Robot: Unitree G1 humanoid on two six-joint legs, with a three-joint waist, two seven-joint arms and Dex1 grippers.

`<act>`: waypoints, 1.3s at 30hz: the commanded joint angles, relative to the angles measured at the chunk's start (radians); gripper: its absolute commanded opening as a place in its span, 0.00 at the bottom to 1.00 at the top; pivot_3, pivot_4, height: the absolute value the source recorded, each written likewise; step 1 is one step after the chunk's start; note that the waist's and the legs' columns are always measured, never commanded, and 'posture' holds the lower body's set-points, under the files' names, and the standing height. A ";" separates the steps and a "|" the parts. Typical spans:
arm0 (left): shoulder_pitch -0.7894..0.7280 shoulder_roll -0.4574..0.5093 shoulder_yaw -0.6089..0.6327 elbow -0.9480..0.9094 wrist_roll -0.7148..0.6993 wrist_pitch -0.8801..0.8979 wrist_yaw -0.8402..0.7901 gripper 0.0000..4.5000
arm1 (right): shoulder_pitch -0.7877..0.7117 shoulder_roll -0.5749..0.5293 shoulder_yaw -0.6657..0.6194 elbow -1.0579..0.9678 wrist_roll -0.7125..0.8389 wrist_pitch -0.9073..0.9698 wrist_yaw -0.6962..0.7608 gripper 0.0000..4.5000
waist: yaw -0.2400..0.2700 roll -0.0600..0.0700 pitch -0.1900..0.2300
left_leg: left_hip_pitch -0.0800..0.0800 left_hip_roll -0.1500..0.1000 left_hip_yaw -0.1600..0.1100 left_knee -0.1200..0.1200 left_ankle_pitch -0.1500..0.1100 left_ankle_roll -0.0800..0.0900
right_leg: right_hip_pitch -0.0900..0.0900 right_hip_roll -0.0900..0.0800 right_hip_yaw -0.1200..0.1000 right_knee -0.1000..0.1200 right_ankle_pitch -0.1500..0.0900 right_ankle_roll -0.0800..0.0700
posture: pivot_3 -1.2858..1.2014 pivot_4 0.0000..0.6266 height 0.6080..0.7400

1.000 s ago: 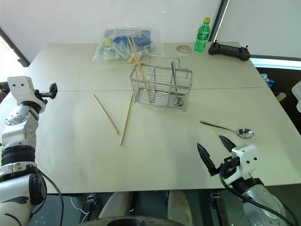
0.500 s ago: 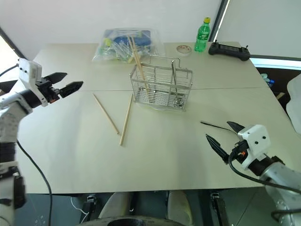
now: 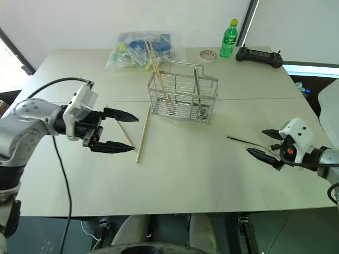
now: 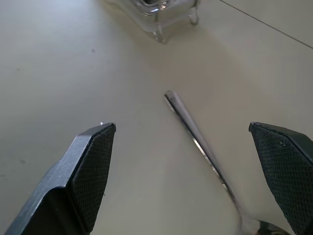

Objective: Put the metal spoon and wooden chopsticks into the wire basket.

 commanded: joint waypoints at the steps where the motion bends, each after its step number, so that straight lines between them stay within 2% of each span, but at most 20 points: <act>1: -0.043 -0.045 -0.046 -0.011 0.023 -0.025 0.004 0.99 | -0.103 -0.009 0.050 0.094 -0.029 0.044 0.001 1.00 | -0.001 0.000 0.000 | 0.000 0.000 0.000 0.000 0.000 0.000 | 0.000 0.000 0.000 0.000 0.000 0.000 | 0.52 0.24 0.89; 5: -0.069 -0.074 -0.049 -0.013 0.005 -0.005 0.005 0.99 | -0.187 -0.004 0.116 0.173 -0.047 0.113 0.023 1.00 | -0.004 0.000 0.001 | 0.000 0.000 0.001 -0.001 0.000 0.000 | -0.001 0.001 0.000 0.000 0.000 0.000 | 0.52 0.24 0.89; 13: -0.067 -0.058 -0.038 -0.015 0.008 -0.007 -0.002 0.99 | -0.168 0.018 0.179 0.222 -0.097 0.034 0.096 1.00 | -0.006 0.000 0.001 | 0.001 0.000 0.003 0.000 0.000 0.000 | 0.000 0.001 0.001 0.001 0.000 0.001 | 0.52 0.24 0.89; 20: -0.075 -0.061 -0.021 -0.028 -0.014 0.017 0.026 0.99 | -0.185 0.048 0.196 0.288 -0.142 -0.028 0.091 1.00 | -0.008 0.000 0.001 | 0.004 0.000 0.004 0.000 0.000 0.000 | 0.002 0.002 0.002 0.001 0.000 0.001 | 0.52 0.24 0.89; 28: -0.099 -0.074 -0.012 -0.019 -0.017 0.020 0.050 0.99 | -0.261 0.090 0.189 0.397 -0.186 -0.056 0.002 1.00 | -0.020 0.000 0.001 | 0.006 0.000 0.004 0.000 0.000 0.000 | 0.004 0.002 0.002 0.001 0.000 0.001 | 0.52 0.24 0.89; 31: -0.106 -0.077 -0.010 -0.015 -0.017 0.018 0.055 1.00 | -0.272 0.091 0.199 0.420 -0.204 -0.056 -0.008 0.82 | -0.021 0.000 0.001 | 0.007 0.000 0.004 -0.001 0.000 0.000 | 0.004 0.002 0.002 0.002 0.000 0.001 | 0.52 0.24 0.89; 37: -0.117 -0.076 -0.007 -0.011 -0.026 0.024 0.056 1.00 | -0.256 0.087 0.202 0.408 -0.209 -0.041 0.000 0.11 | -0.021 0.000 0.001 | 0.010 0.000 0.004 -0.001 -0.001 0.001 | 0.007 0.002 0.003 0.001 0.000 0.001 | 0.52 0.24 0.89; 38: -0.116 -0.075 -0.007 -0.011 -0.027 0.023 0.055 1.00 | -0.254 0.087 0.201 0.408 -0.210 -0.038 -0.001 0.01 | -0.021 0.000 0.001 | 0.011 0.000 0.004 -0.001 -0.001 0.001 | 0.008 0.002 0.003 0.001 0.000 0.001 | 0.52 0.24 0.89; 39: -0.116 -0.073 -0.007 -0.012 -0.027 0.023 0.053 1.00 | -0.252 0.087 0.200 0.407 -0.211 -0.032 -0.001 0.01 | -0.021 0.000 0.001 | 0.012 0.000 0.004 -0.001 -0.001 0.001 | 0.008 0.002 0.003 0.001 0.000 0.001 | 0.52 0.24 0.89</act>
